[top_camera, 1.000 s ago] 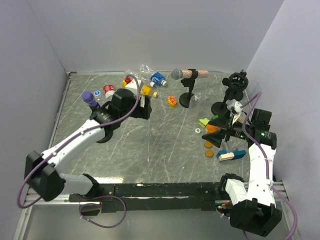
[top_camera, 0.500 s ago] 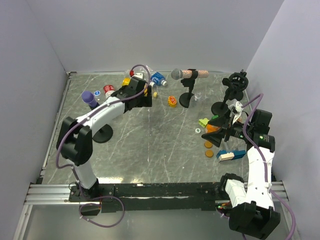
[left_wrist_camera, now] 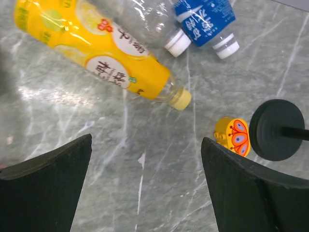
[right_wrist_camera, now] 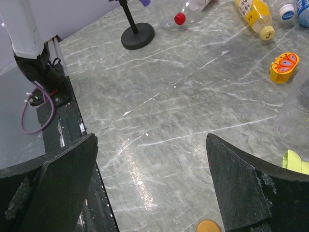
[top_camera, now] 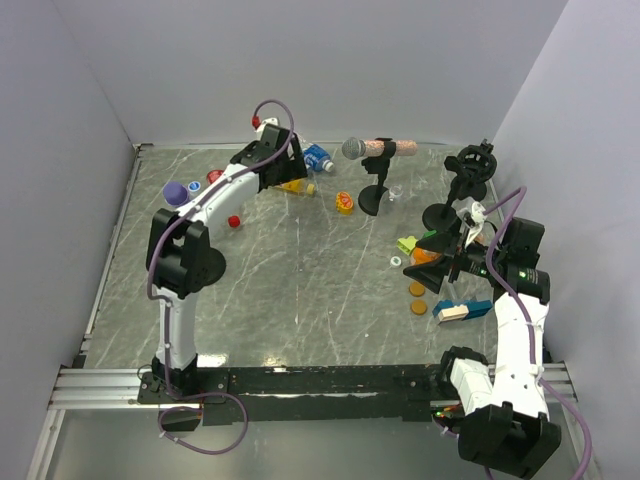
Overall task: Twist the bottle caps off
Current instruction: Pick up the plastic bottle from the corner of the board.
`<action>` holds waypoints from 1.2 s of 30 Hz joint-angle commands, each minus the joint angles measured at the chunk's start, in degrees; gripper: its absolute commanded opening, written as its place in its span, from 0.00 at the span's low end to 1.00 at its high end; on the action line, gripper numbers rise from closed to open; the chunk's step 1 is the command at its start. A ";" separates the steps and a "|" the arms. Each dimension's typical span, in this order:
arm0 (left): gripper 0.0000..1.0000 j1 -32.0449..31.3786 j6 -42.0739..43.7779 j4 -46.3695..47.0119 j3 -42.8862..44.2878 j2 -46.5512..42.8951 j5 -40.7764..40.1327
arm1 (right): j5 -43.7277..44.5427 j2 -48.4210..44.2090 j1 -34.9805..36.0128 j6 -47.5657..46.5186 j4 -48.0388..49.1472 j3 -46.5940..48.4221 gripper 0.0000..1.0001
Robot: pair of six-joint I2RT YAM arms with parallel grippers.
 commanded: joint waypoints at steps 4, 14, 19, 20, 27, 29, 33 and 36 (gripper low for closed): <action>0.98 2.35 0.86 7.23 -0.48 0.37 11.01 | -1.12 -0.08 1.23 -0.52 1.92 -0.24 0.99; 0.90 4.82 -7.48 26.49 1.61 7.92 32.47 | -0.85 0.79 2.46 -0.52 2.01 -0.41 0.99; 0.84 4.64 -15.21 33.33 5.75 14.69 34.23 | -1.20 1.06 2.64 -0.34 2.27 -0.59 0.99; 0.82 4.55 -16.44 34.48 6.19 15.74 33.88 | -1.29 1.14 2.73 -0.34 2.28 -0.50 0.99; 0.78 2.71 -20.50 35.98 11.81 22.17 31.60 | -1.47 1.94 3.34 -0.61 1.66 -0.15 0.99; 0.78 2.10 -21.37 36.16 12.26 22.96 30.11 | -1.55 2.11 3.34 -0.78 1.66 -0.06 0.99; 0.74 1.30 -23.48 36.07 11.91 23.66 25.63 | -1.64 2.29 3.43 -0.87 1.40 0.02 0.99; 0.70 0.86 -25.24 35.90 11.56 24.28 22.38 | -1.82 2.38 3.43 -0.87 1.31 0.03 0.99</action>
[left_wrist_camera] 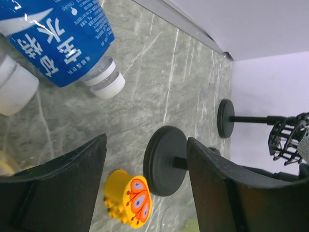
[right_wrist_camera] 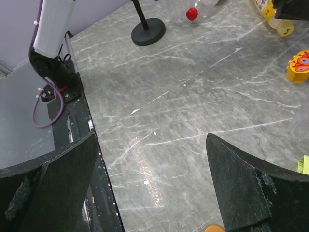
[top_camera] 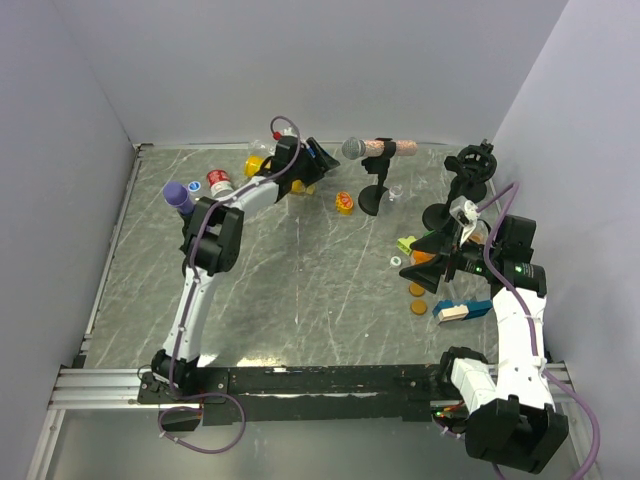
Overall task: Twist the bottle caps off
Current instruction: Pick up the plastic bottle from the corner of the board.
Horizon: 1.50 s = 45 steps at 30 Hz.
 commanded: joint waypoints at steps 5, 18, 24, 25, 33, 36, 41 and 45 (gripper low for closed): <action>0.69 -1.44 -5.56 0.50 4.35 2.52 -10.68 | -1.99 0.32 0.63 -1.13 0.80 0.33 0.99; 0.62 -3.46 -8.90 -4.25 14.98 9.19 -18.86 | -2.43 0.41 0.72 -1.48 0.37 0.51 0.99; 0.62 -3.98 -11.36 -4.60 14.90 10.08 -21.85 | -2.61 0.59 0.81 -1.75 0.01 0.86 0.99; 0.62 -4.07 -11.71 -6.17 14.90 10.25 -22.11 | -2.61 0.41 0.81 -1.75 0.01 0.86 0.99; 0.61 -4.60 -15.22 -7.94 17.45 12.36 -25.19 | -2.79 0.59 0.72 -1.66 -0.16 1.04 0.99; 0.58 -4.78 -16.98 -9.17 18.94 13.50 -26.68 | -2.87 0.59 0.72 -1.75 -0.25 1.04 0.99; 0.56 -4.78 -18.48 -9.79 19.56 14.12 -28.88 | -3.05 0.50 0.72 -1.75 -0.34 1.12 0.99; 0.56 -4.86 -18.92 -9.70 20.26 14.82 -29.58 | -3.31 0.58 0.90 -1.92 -0.43 1.12 0.99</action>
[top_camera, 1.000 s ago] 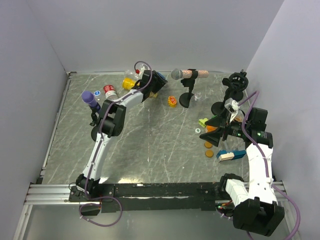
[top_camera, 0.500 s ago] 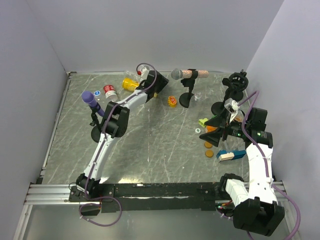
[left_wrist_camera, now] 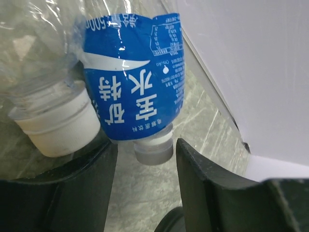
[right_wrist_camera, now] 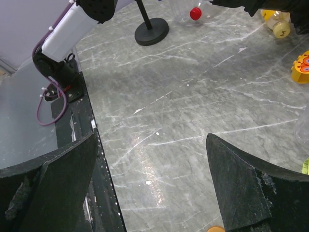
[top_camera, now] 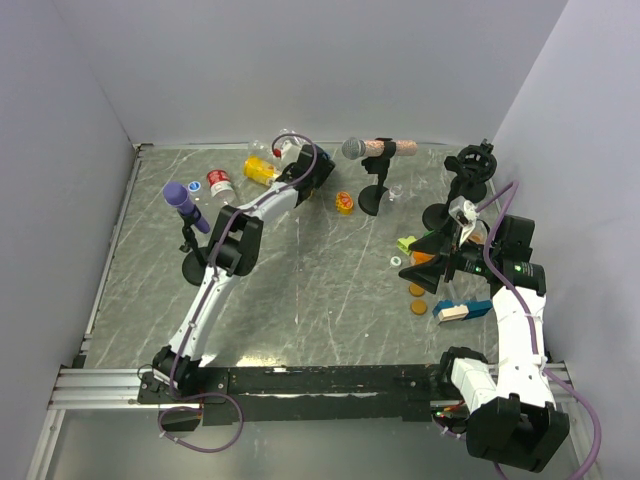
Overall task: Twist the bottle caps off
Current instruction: Pick up the plastic bottle from the corner of the board.
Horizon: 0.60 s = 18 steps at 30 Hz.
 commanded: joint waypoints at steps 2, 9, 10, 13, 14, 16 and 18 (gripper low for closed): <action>0.56 -0.34 -3.47 -1.52 3.50 2.04 -2.70 | -2.90 0.04 0.44 -1.49 0.08 1.12 0.99; 0.46 -0.25 -3.91 -0.82 3.15 2.40 -2.17 | -2.90 0.21 0.35 -1.66 -0.19 1.21 0.99; 0.41 -0.25 -3.82 -0.47 2.54 1.96 -2.26 | -2.90 0.30 0.44 -1.75 -0.27 1.21 0.99; 0.35 -0.25 -3.82 0.41 0.25 0.55 -2.87 | -2.99 0.30 0.44 -1.93 -0.45 1.21 0.99; 0.34 -0.25 -3.82 0.41 -0.01 0.29 -3.05 | -2.99 0.30 0.44 -1.93 -0.45 1.21 0.99; 0.32 -0.34 -3.82 0.67 -0.54 -0.33 -3.40 | -2.90 0.21 0.44 -1.93 -0.45 1.21 0.99; 0.30 -0.34 -4.08 1.02 -1.68 -1.12 -3.67 | -2.81 0.21 0.44 -1.93 -0.45 1.21 0.99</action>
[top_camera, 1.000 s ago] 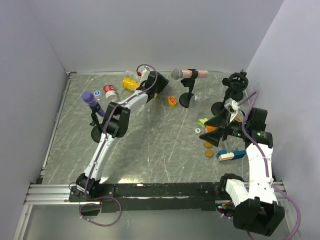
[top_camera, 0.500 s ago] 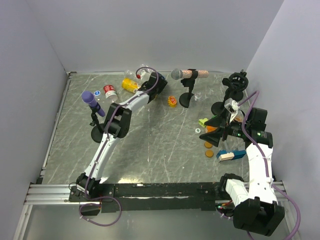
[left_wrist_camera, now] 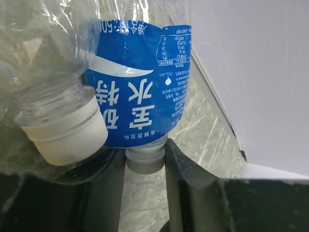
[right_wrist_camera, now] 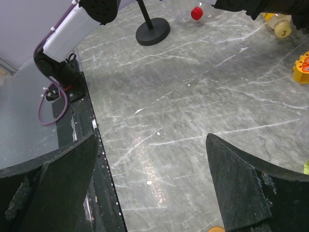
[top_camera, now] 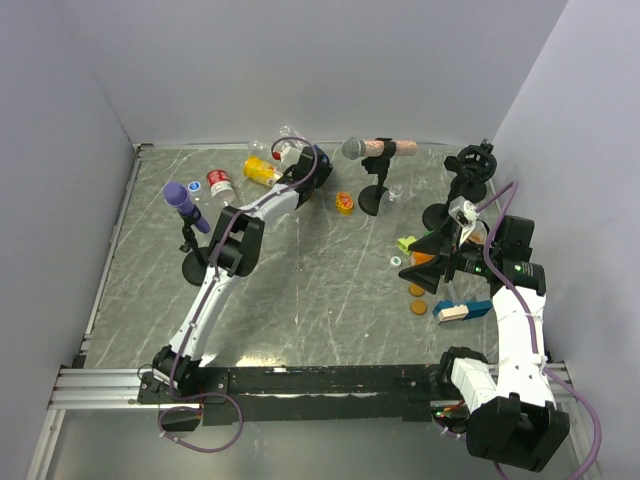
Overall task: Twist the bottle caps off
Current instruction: Pick up the plastic bottle from the corner of the board.
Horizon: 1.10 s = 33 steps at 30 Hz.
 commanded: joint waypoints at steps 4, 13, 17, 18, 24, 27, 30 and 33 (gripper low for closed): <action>0.24 -0.78 -3.15 1.95 -7.07 -5.83 -3.80 | -2.50 -0.03 0.44 -1.84 -0.17 1.21 0.99; 0.17 -1.39 -7.98 7.66 -21.76 -15.24 -7.06 | -2.15 -0.29 0.35 -2.10 -0.26 1.12 0.99; 0.15 -1.83 -10.18 9.24 -27.90 -19.71 -8.90 | -2.06 -0.29 0.53 -2.28 -0.34 1.12 0.99; 0.15 -2.01 -10.79 10.03 -29.48 -20.68 -9.17 | -1.98 -0.38 0.44 -2.37 -0.43 1.12 0.99; 0.15 -2.45 -11.07 12.94 -36.00 -25.26 -8.65 | -1.71 -0.38 0.44 -2.63 -0.52 1.04 0.99; 0.15 -2.62 -7.38 13.64 -35.65 -26.58 -7.51 | -1.54 -0.29 0.44 -3.16 -0.87 1.04 0.99; 0.15 -2.45 -4.39 14.78 -36.44 -29.03 -6.27 | -1.36 -0.11 0.35 -3.33 -1.05 1.12 0.99; 0.15 -2.45 -2.37 16.01 -38.72 -32.46 -4.96 | -1.36 -0.03 0.35 -3.60 -1.22 1.12 0.99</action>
